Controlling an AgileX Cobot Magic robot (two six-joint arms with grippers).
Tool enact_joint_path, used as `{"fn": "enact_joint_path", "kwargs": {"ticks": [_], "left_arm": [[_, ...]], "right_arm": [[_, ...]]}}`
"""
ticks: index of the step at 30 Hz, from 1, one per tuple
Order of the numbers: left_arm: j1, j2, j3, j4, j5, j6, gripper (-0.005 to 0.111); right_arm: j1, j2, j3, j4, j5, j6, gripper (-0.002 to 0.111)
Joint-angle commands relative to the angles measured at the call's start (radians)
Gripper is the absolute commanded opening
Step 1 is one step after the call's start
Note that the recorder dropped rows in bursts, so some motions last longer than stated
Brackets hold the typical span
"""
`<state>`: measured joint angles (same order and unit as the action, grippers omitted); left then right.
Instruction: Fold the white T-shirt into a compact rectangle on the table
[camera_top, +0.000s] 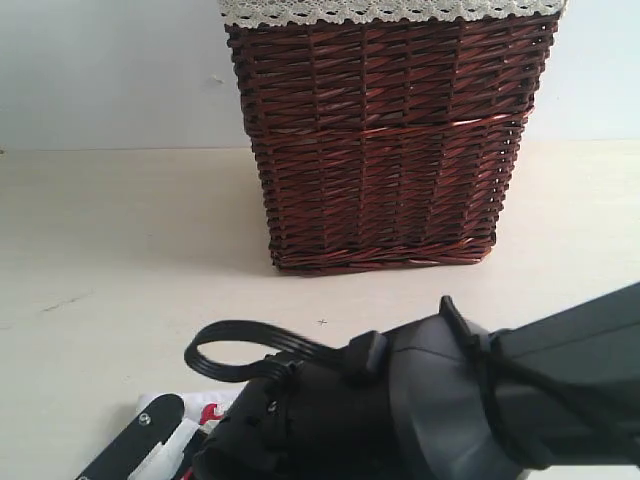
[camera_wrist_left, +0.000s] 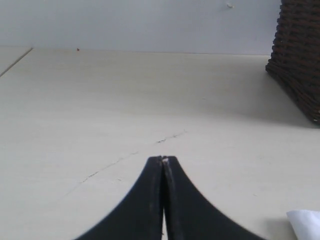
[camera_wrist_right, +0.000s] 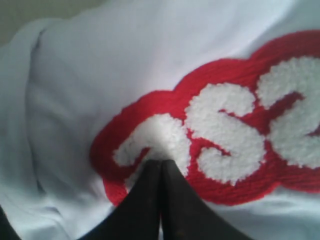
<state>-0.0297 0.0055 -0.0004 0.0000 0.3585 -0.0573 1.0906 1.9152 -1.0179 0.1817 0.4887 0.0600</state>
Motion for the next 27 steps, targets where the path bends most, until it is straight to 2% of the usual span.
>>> {"fn": "enact_joint_path", "kwargs": {"ticks": [1,4,9,14,18,23,27], "left_arm": [[0.002,-0.005,0.000,-0.012,-0.006,0.000,0.000],[0.002,-0.005,0.000,-0.012,-0.006,0.000,0.000],[0.002,-0.005,0.000,-0.012,-0.006,0.000,0.000],[0.002,-0.005,0.000,-0.012,-0.006,0.000,0.000],[0.002,-0.005,0.000,-0.012,-0.006,0.000,0.000],[0.002,-0.005,0.000,-0.012,-0.006,0.000,0.000],[0.002,-0.005,0.000,-0.012,-0.006,0.000,0.000]], "right_arm": [[0.012,0.043,-0.001,-0.005,0.009,-0.033,0.000],[-0.042,0.048,-0.007,-0.117,-0.028,0.029,0.000],[-0.150,0.067,-0.076,-0.138,0.035,0.031,0.000],[-0.172,-0.065,-0.070,-0.171,0.060,0.059,0.000],[-0.167,-0.198,0.046,-0.205,0.079,0.153,0.000],[-0.229,-0.247,0.251,-0.403,0.079,0.407,0.000],[-0.297,-0.188,0.304,-0.399,0.023,0.398,0.000]]}}
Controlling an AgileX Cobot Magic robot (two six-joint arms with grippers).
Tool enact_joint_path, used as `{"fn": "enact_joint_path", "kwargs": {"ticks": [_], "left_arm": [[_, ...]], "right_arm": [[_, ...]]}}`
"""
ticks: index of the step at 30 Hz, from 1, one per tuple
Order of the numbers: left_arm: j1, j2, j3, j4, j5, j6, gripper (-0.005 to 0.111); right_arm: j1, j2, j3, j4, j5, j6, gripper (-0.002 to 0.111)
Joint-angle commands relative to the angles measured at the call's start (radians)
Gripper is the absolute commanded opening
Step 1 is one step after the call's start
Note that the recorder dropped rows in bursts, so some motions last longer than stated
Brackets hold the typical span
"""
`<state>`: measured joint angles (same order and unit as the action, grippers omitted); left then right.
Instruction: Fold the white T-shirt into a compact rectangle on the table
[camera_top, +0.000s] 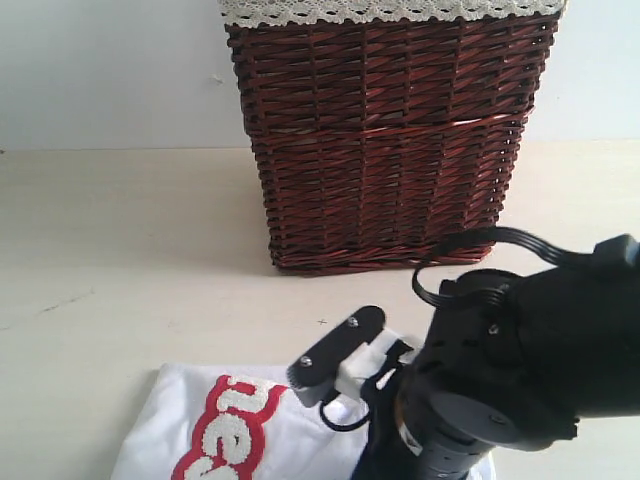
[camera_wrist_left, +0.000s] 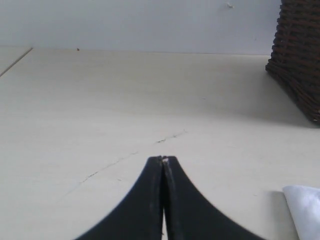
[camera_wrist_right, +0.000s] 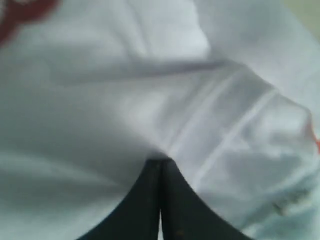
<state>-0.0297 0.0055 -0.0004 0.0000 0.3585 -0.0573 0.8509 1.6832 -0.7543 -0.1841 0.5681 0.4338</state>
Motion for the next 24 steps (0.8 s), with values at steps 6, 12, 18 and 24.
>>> {"fn": "enact_joint_path", "kwargs": {"ticks": [6,12,18,24], "left_arm": [[0.002,-0.005,0.000,-0.012,-0.006,0.000,0.000],[0.002,-0.005,0.000,-0.012,-0.006,0.000,0.000],[0.002,-0.005,0.000,-0.012,-0.006,0.000,0.000],[0.002,-0.005,0.000,-0.012,-0.006,0.000,0.000]], "right_arm": [[-0.199,0.193,-0.037,-0.085,-0.112,0.006,0.000],[-0.277,0.238,-0.121,-0.077,-0.124,-0.037,0.000],[-0.258,0.195,-0.122,-0.052,-0.130,-0.101,0.000],[-0.168,0.011,-0.122,-0.040,-0.196,-0.104,0.000]]}}
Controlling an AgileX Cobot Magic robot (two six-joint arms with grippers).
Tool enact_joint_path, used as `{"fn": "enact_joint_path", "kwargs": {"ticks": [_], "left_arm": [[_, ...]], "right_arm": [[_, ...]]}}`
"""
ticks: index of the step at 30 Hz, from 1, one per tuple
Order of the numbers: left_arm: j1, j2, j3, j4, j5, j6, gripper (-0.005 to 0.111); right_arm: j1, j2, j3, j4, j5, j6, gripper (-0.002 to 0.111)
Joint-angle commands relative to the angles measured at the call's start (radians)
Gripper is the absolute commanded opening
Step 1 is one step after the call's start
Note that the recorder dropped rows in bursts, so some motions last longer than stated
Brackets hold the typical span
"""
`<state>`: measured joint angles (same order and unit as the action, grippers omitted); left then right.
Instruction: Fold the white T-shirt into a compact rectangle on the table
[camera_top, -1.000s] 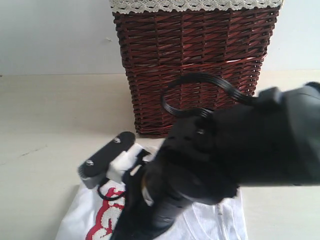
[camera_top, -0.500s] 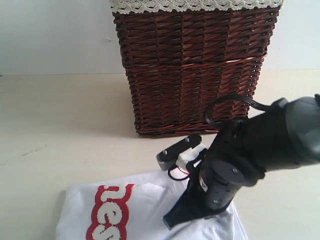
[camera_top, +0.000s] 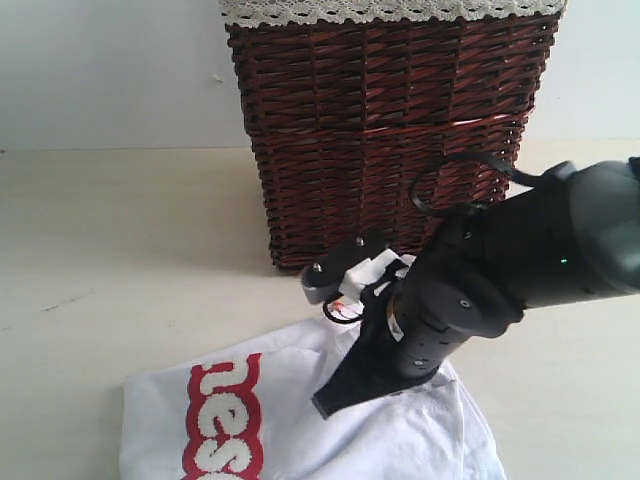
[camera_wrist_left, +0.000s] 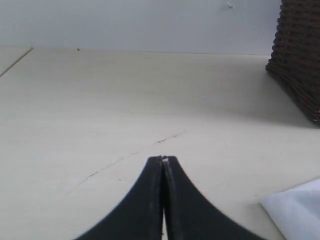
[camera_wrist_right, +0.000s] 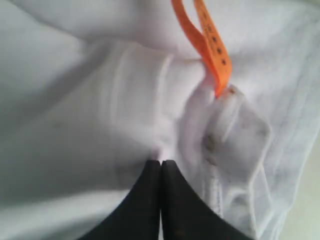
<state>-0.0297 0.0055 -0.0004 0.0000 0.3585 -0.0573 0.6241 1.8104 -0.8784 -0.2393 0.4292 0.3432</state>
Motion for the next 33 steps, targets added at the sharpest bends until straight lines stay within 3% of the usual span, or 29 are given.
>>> {"fn": "enact_joint_path", "kwargs": {"ticks": [1,7,13,19,29,33], "left_arm": [[0.002,-0.005,0.000,-0.012,-0.006,0.000,0.000],[0.002,-0.005,0.000,-0.012,-0.006,0.000,0.000],[0.002,-0.005,0.000,-0.012,-0.006,0.000,0.000],[0.002,-0.005,0.000,-0.012,-0.006,0.000,0.000],[0.002,-0.005,0.000,-0.012,-0.006,0.000,0.000],[0.002,-0.005,0.000,-0.012,-0.006,0.000,0.000]], "right_arm": [[0.080,-0.135,0.002,0.042,-0.073,-0.022,0.000],[0.167,-0.054,-0.037,0.196,-0.058,-0.154,0.000],[0.167,0.210,-0.278,0.220,0.029,-0.184,0.000],[0.081,0.367,-0.516,0.205,0.099,-0.181,0.000],[0.068,0.317,-0.596,0.239,0.079,-0.157,0.000],[0.083,0.272,-0.594,0.275,0.188,-0.206,0.000]]}}
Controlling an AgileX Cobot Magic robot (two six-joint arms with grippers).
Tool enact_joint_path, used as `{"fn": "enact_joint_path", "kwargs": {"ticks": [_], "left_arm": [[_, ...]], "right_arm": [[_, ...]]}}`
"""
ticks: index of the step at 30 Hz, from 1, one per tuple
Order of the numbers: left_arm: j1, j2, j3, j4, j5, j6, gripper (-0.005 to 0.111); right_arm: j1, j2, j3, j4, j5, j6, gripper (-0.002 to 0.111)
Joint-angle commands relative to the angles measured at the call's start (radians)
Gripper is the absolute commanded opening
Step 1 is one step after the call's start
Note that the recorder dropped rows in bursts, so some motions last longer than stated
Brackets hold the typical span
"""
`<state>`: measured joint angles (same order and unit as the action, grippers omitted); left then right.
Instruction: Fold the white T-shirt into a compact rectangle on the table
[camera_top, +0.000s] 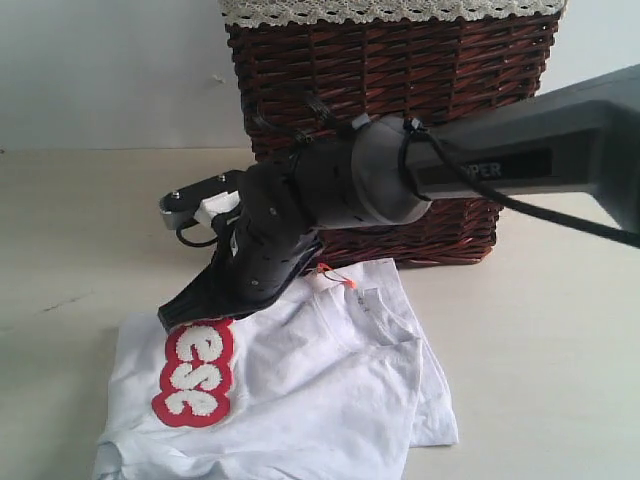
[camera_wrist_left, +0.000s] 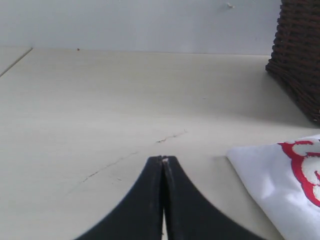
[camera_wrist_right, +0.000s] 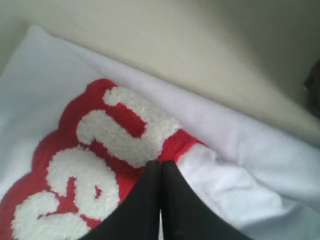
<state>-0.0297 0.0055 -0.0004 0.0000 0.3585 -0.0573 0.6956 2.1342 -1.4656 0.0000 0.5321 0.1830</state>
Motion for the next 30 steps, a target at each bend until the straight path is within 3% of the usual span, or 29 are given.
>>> {"fn": "enact_joint_path", "kwargs": {"ticks": [1,7,15,19,21,25,30], "left_arm": [[0.002,-0.005,0.000,-0.012,-0.006,0.000,0.000],[0.002,-0.005,0.000,-0.012,-0.006,0.000,0.000],[0.002,-0.005,0.000,-0.012,-0.006,0.000,0.000],[0.002,-0.005,0.000,-0.012,-0.006,0.000,0.000],[0.002,-0.005,0.000,-0.012,-0.006,0.000,0.000],[0.002,-0.005,0.000,-0.012,-0.006,0.000,0.000],[0.002,-0.005,0.000,-0.012,-0.006,0.000,0.000]], "right_arm": [[0.025,-0.059,-0.005,0.046,0.115,-0.065,0.000],[0.241,-0.063,0.082,0.159,0.100,-0.157,0.000],[0.268,0.096,-0.154,0.207,0.066,-0.163,0.000],[0.268,0.069,-0.213,0.143,0.170,-0.156,0.000],[0.265,0.024,-0.178,0.069,0.150,-0.127,0.000],[0.217,-0.124,-0.019,-0.189,0.079,0.140,0.000],[0.115,-0.324,0.269,-0.224,-0.048,0.213,0.000]]}}
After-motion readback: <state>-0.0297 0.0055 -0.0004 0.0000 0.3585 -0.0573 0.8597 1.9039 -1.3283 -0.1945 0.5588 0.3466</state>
